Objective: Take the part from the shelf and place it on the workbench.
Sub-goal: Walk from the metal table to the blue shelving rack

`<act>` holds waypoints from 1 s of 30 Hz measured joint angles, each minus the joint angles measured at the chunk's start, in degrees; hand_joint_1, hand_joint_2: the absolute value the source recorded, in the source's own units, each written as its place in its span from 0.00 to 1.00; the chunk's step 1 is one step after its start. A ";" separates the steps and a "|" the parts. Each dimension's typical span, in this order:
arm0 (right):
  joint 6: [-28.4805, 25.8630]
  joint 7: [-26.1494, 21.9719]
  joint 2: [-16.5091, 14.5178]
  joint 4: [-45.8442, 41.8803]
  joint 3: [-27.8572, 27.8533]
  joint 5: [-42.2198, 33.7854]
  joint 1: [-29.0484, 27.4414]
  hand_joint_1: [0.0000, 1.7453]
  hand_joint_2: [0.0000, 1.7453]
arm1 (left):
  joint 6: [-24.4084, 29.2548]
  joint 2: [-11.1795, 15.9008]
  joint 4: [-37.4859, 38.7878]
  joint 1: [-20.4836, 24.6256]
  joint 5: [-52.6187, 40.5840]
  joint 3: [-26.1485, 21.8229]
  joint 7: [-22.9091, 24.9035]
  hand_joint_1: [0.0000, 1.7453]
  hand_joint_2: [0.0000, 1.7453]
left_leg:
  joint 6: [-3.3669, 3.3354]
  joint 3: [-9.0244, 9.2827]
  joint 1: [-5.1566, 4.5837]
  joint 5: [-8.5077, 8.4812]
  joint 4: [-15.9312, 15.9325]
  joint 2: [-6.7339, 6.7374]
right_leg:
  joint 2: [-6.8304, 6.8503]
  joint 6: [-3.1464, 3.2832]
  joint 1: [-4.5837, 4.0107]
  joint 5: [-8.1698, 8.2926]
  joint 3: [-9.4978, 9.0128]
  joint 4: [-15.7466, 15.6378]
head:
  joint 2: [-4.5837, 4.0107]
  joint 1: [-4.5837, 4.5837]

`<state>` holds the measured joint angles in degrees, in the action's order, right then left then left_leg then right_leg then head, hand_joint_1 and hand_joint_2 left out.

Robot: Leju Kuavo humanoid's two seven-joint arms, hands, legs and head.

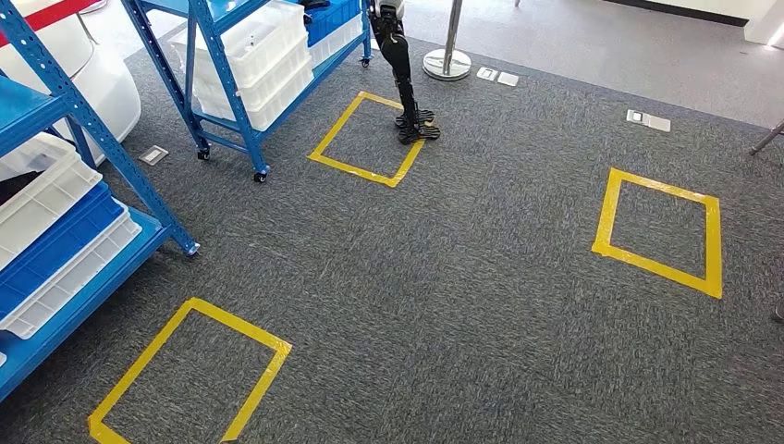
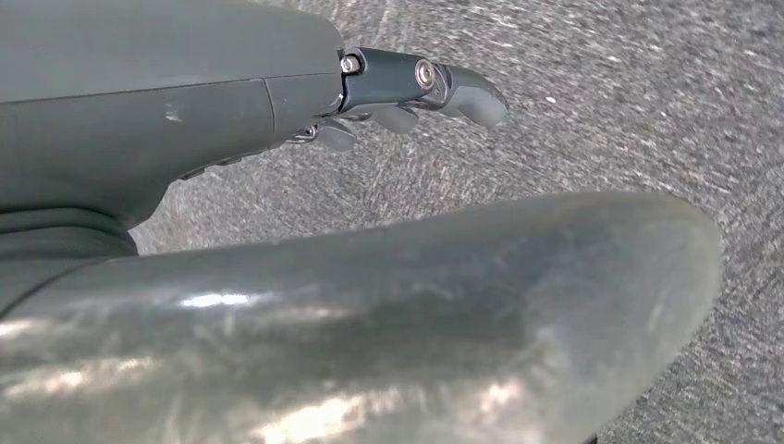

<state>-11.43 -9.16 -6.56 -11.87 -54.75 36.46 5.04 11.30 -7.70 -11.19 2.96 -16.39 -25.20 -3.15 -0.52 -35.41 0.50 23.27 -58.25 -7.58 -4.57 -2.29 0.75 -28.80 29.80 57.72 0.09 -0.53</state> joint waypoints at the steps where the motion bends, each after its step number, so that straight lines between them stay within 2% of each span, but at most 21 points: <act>1: 0.00 -0.01 -0.02 0.00 0.00 0.01 0.08 0.00 0.00 | 0.00 0.02 0.00 -0.02 -0.04 0.00 -0.04 0.00 0.00 | 0.35 -0.11 -0.04 -0.20 0.14 -0.52 | -0.11 0.42 -0.20 0.19 -0.04 -0.33 | 0.00 0.04; 2: 0.00 -0.01 -0.04 0.00 0.00 0.01 0.15 0.00 0.00 | 0.00 0.03 0.00 -0.10 -0.09 0.00 -0.05 0.00 0.00 | 0.74 -0.28 -0.02 -0.44 0.34 -1.12 | 0.52 0.91 -0.37 0.43 -0.17 -0.44 | 0.00 0.03; 3: 0.00 -0.02 -0.06 -0.01 0.00 0.01 0.25 0.00 0.00 | 0.00 0.04 0.00 -0.21 -0.13 0.00 -0.07 0.00 0.00 | 1.03 -0.51 0.07 -0.56 0.32 -1.01 | 1.27 1.39 -0.31 0.70 -0.28 -0.54 | 0.00 0.08; 4: 0.00 -0.02 -0.08 -0.01 0.00 0.01 0.26 0.00 0.00 | 0.00 0.06 0.01 -0.32 -0.19 0.00 -0.06 0.00 0.00 | 1.25 -0.92 0.10 -0.09 -0.27 0.19 | 2.04 1.90 -0.24 1.01 -0.38 -0.69 | 0.00 0.13; 5: 0.00 -0.02 -0.10 -0.02 -0.01 0.01 0.21 0.00 0.00 | 0.00 0.08 0.01 -0.38 -0.24 0.00 -0.05 0.00 0.00 | 1.40 -1.70 0.10 1.13 -1.87 2.03 | 2.88 2.39 -0.11 1.28 -0.45 -0.85 | 0.00 0.35; 7: 0.00 -0.02 -0.10 -0.02 -0.02 0.02 -0.07 0.00 0.00 | 0.00 0.09 0.02 -0.28 -0.32 0.00 -0.02 0.00 0.00 | 1.69 -4.50 0.12 5.41 -8.25 6.02 | 4.63 2.98 -0.19 1.50 -0.25 -0.95 | 0.00 0.77; 9: 0.00 -0.02 -0.09 -0.02 -0.02 0.02 -0.30 0.00 0.00 | 0.00 0.08 0.02 -0.21 -0.37 0.00 0.02 0.00 0.00 | 2.11 -7.27 0.27 8.57 -14.91 7.18 | 6.63 3.08 -0.39 1.48 -0.05 -0.93 | 0.00 0.94; 10: -0.01 -0.02 -0.10 -0.02 -0.02 0.02 -0.32 0.00 0.00 | 0.00 0.08 0.02 -0.25 -0.39 0.00 0.07 0.00 0.00 | 2.27 -7.42 0.30 8.67 -15.91 7.37 | 7.59 3.08 -0.45 1.48 0.03 -0.91 | 0.00 0.97; 11: -0.03 -0.02 -0.13 -0.02 -0.02 0.05 -0.31 0.00 0.00 | 0.00 0.09 0.02 -0.31 -0.43 0.00 0.13 0.00 0.00 | 2.35 -6.29 0.33 7.69 -14.51 7.66 | 8.50 3.06 -0.45 1.46 0.04 -0.90 | 0.00 0.98; 12: -0.05 -0.02 -0.18 -0.02 -0.02 0.08 -0.26 0.00 0.00 | 0.01 0.12 0.02 -0.36 -0.45 0.00 0.20 0.00 0.00 | 2.35 -4.06 0.33 6.06 -11.10 8.42 | 9.28 2.99 -0.44 1.40 -0.04 -0.88 | 0.00 1.01; 14: -0.11 -0.01 -0.26 -0.02 -0.02 0.13 -0.18 0.00 0.00 | 0.02 0.18 0.01 -0.28 -0.50 0.00 0.28 0.00 0.00 | 2.01 0.61 0.17 3.50 -3.43 11.24 | 10.65 2.61 -0.77 1.13 -0.22 -0.76 | 0.00 1.04; 16: -0.18 0.01 -0.27 -0.02 -0.02 0.15 -0.13 0.00 0.00 | 0.02 0.20 0.01 -0.11 -0.59 0.00 0.34 0.00 0.00 | 1.32 2.23 -0.13 2.95 -0.49 12.36 | 11.78 2.03 -1.15 0.86 -0.48 -0.69 | 0.00 0.83; 18: -0.24 0.07 -0.30 -0.02 -0.02 0.19 0.01 0.00 0.00 | 0.01 0.21 0.02 -0.07 -0.78 0.00 0.43 0.00 0.00 | 0.46 1.95 -0.29 2.63 -0.39 10.80 | 12.67 1.40 -1.09 0.73 -0.68 -0.69 | 0.00 0.64; 20: -0.26 0.11 -0.33 -0.02 -0.02 0.20 0.15 0.00 0.00 | 0.01 0.24 0.01 -0.07 -0.94 0.00 0.51 0.00 0.00 | -0.32 1.72 -0.08 2.16 -0.05 9.35 | 10.57 0.92 -0.83 -0.18 -0.05 0.58 | 0.00 0.56; 22: -0.28 0.13 -0.38 -0.01 -0.02 0.20 0.00 0.00 0.00 | 0.01 0.28 0.00 0.11 -1.02 0.00 0.55 0.00 0.00 | -0.96 1.37 0.16 1.72 0.11 7.81 | 6.75 1.07 -0.58 -3.20 2.75 6.51 | 0.00 0.39; 24: -0.31 0.19 -0.43 0.00 -0.02 0.19 -0.28 0.00 0.00 | 0.00 0.31 0.00 0.25 -1.08 0.00 0.55 0.00 0.00 | -1.29 0.87 0.16 1.34 0.09 5.97 | 5.13 1.35 -0.47 -6.38 6.62 14.53 | 0.00 0.34; 25: -0.32 0.22 -0.43 0.00 -0.02 0.19 -0.36 0.00 0.00 | 0.00 0.32 0.01 0.24 -1.10 0.00 0.54 0.00 0.00 | -1.27 0.70 0.15 1.19 0.09 4.99 | 4.91 1.16 -0.45 -6.76 7.62 16.38 | 0.00 0.34; 26: -0.34 0.24 -0.43 0.00 -0.02 0.19 -0.36 0.00 0.00 | 0.00 0.33 0.01 0.21 -1.12 0.00 0.54 0.00 0.00 | -1.17 0.61 0.15 1.05 0.09 4.08 | 4.75 0.79 -0.40 -6.17 7.47 15.89 | 0.00 0.32; 27: -0.37 0.25 -0.43 0.00 -0.02 0.19 -0.33 0.00 0.00 | 0.00 0.34 0.02 0.17 -1.14 0.00 0.53 0.00 0.00 | -1.01 0.57 0.16 0.91 0.08 3.16 | 4.42 0.30 -0.31 -4.70 6.10 12.95 | 0.00 0.32; 28: -0.38 0.25 -0.42 0.00 -0.02 0.19 -0.27 0.00 0.00 | 0.00 0.34 0.02 0.15 -1.15 0.00 0.52 0.00 0.00 | -0.79 0.54 0.19 0.75 0.08 2.28 | 3.38 -0.13 -0.16 -2.89 3.97 8.58 | 0.00 0.29; 30: -0.39 0.25 -0.41 0.00 -0.02 0.18 -0.19 0.00 0.00 | 0.00 0.34 0.01 0.16 -1.21 0.00 0.49 0.00 0.00 | -0.24 0.35 -0.01 0.46 -0.02 0.79 | 0.82 -0.13 -0.08 -0.28 0.60 1.40 | 0.00 0.32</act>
<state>-11.82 -8.92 -6.97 -11.87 -54.77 36.64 4.85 11.30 -7.35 -11.18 3.12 -17.60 -25.20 -2.66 -0.77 -35.06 0.48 23.73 -58.27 -6.78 -3.74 -2.42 0.66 -29.08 30.40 59.12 0.09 -0.21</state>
